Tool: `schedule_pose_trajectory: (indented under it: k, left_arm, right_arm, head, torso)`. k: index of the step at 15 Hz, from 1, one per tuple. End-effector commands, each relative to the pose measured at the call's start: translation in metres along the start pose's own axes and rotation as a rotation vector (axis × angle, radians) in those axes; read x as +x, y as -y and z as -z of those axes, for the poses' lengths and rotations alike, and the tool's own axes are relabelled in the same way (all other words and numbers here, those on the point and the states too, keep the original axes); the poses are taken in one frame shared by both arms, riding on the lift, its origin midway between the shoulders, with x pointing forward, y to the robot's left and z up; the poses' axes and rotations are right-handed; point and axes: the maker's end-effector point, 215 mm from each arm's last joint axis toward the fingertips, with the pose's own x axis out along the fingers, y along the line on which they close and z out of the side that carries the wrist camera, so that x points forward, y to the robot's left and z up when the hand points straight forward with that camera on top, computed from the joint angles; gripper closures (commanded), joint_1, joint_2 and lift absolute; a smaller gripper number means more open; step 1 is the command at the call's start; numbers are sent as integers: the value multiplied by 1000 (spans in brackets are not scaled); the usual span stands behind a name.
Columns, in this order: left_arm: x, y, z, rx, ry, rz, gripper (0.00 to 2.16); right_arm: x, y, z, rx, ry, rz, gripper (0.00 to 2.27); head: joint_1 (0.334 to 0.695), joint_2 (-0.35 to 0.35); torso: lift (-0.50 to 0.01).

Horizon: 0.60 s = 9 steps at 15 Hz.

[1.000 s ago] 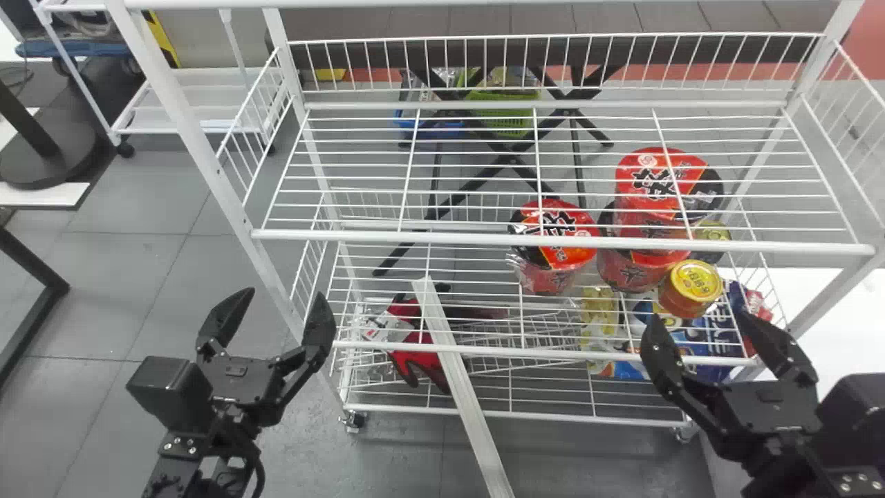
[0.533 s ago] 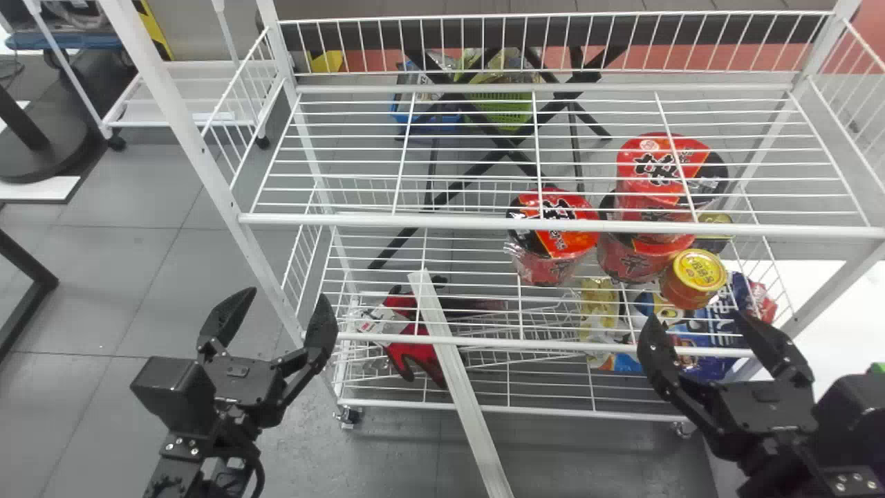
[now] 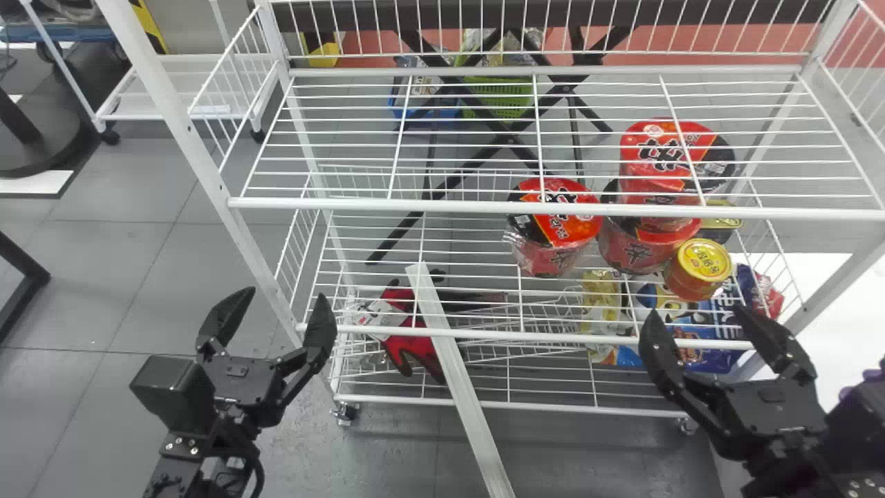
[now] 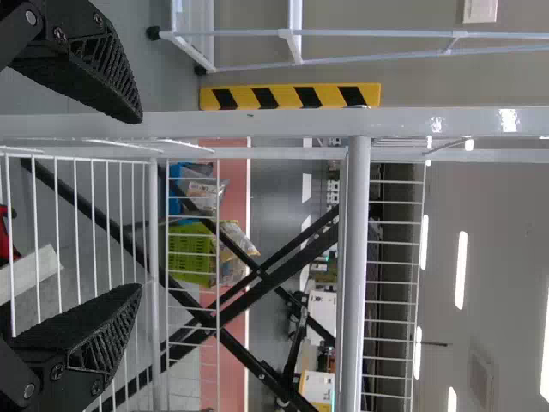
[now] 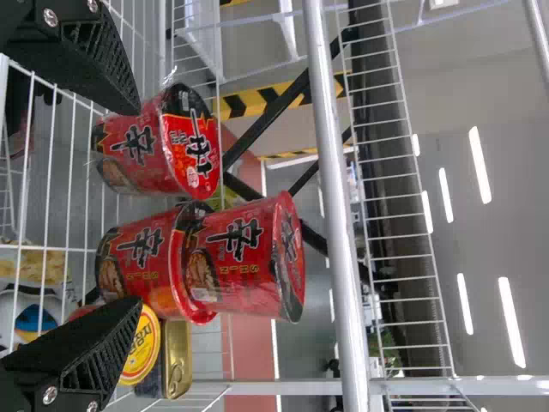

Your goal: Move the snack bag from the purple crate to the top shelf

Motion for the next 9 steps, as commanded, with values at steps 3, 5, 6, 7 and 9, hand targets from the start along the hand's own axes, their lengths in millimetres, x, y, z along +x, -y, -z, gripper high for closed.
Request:
schedule_pose_trajectory:
  k: [3, 5, 6, 7, 9]
  left_arm:
    - [0, 0, 0, 0, -1, 0, 134]
    - [0, 0, 0, 0, -1, 0, 134]
    - [0, 0, 0, 0, -1, 0, 134]
    - [-1, 0, 1, 0, -2, 0, 134]
    - [-1, 0, 2, 0, -4, 0, 134]
  right_arm:
    - [0, 3, -2, 6, 6, 6, 16]
    - [-1, 3, -3, 3, 8, 6, 16]
    - [-2, 3, -2, 4, 6, 4, 16]
    - [-3, 3, -6, 2, 22, 5, 22]
    - [-3, 7, 0, 3, -8, 18, 33]
  head:
    - [695, 58]
    - [695, 57]
    - [695, 57]
    - [695, 57]
    - [695, 56]
  torso:
    - [-456]
    - [-456]
    - [-456]
    - [-456]
    - [-456]
